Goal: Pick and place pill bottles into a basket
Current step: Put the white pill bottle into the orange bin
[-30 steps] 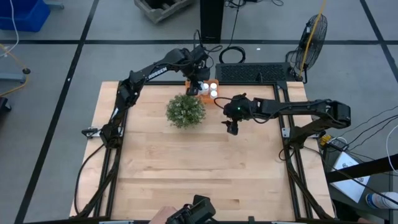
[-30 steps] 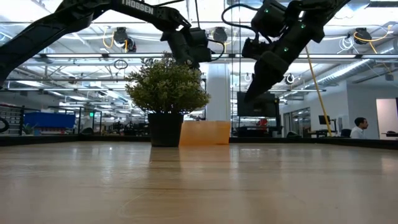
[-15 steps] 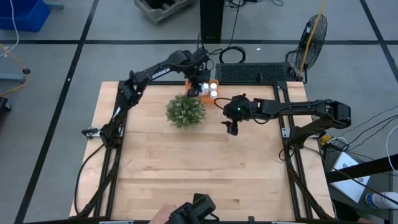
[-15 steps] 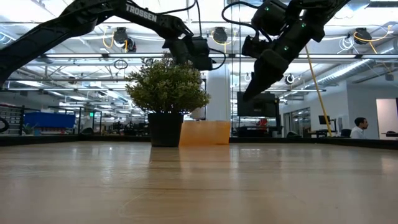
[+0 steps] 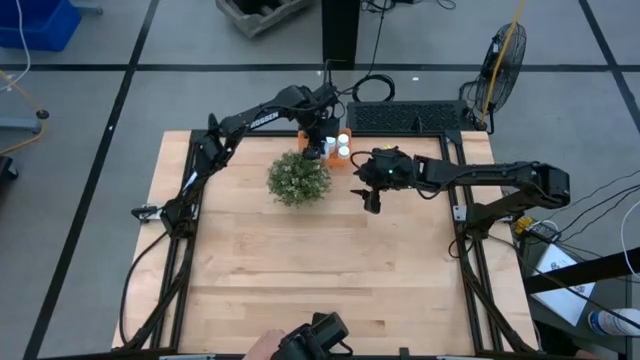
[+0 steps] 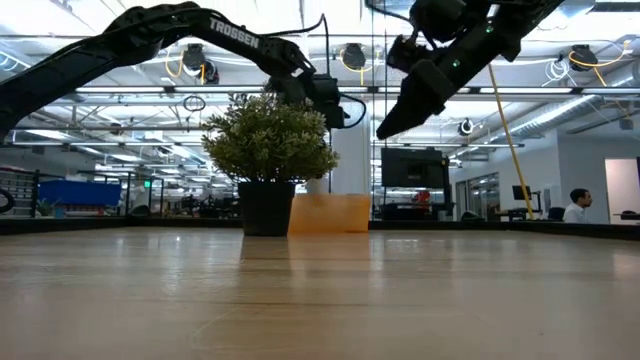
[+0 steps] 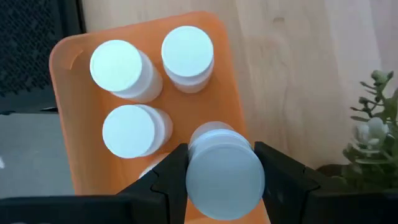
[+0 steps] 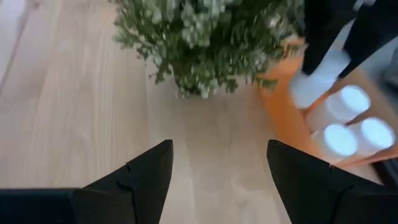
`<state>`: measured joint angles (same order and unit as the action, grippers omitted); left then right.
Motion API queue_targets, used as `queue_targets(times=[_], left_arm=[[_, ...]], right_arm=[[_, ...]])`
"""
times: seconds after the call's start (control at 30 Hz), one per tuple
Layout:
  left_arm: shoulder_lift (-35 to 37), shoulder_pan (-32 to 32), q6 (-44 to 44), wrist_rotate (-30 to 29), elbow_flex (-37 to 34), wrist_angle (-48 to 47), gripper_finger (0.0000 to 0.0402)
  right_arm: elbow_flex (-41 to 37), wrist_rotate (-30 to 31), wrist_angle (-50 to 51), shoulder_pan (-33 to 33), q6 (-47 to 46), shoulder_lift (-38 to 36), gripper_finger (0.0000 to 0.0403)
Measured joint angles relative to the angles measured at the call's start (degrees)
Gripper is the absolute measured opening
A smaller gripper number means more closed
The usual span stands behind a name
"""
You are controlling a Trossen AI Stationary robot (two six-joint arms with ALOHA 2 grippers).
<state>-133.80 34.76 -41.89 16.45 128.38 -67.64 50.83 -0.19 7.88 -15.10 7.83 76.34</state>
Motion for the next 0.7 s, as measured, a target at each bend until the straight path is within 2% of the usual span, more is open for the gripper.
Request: queue_targets(times=[0.27, 0.33, 0.5, 0.7], left_arm=[[-2.04, 0.02, 0.15, 0.3, -0.36, 0.78, 0.016], [-2.6, 0.02, 0.09, 0.3, -0.36, 0.92, 0.016], [-3.73, 0.04, 0.01, 0.38, -0.36, 1.05, 0.016], [-4.64, -0.12, 0.17, 0.7, -0.36, 1.56, 0.016]], right_arm=[[0.0, -0.26, -4.41, 2.18, 1.88, -7.71, 0.0251], [0.0, -2.81, -6.1, 2.55, 1.86, -10.14, 0.0251], [0.0, -14.89, -6.57, 2.59, 0.86, -15.7, 0.0251], [0.0, -16.78, -6.19, 2.85, -0.03, -19.33, 0.0251]])
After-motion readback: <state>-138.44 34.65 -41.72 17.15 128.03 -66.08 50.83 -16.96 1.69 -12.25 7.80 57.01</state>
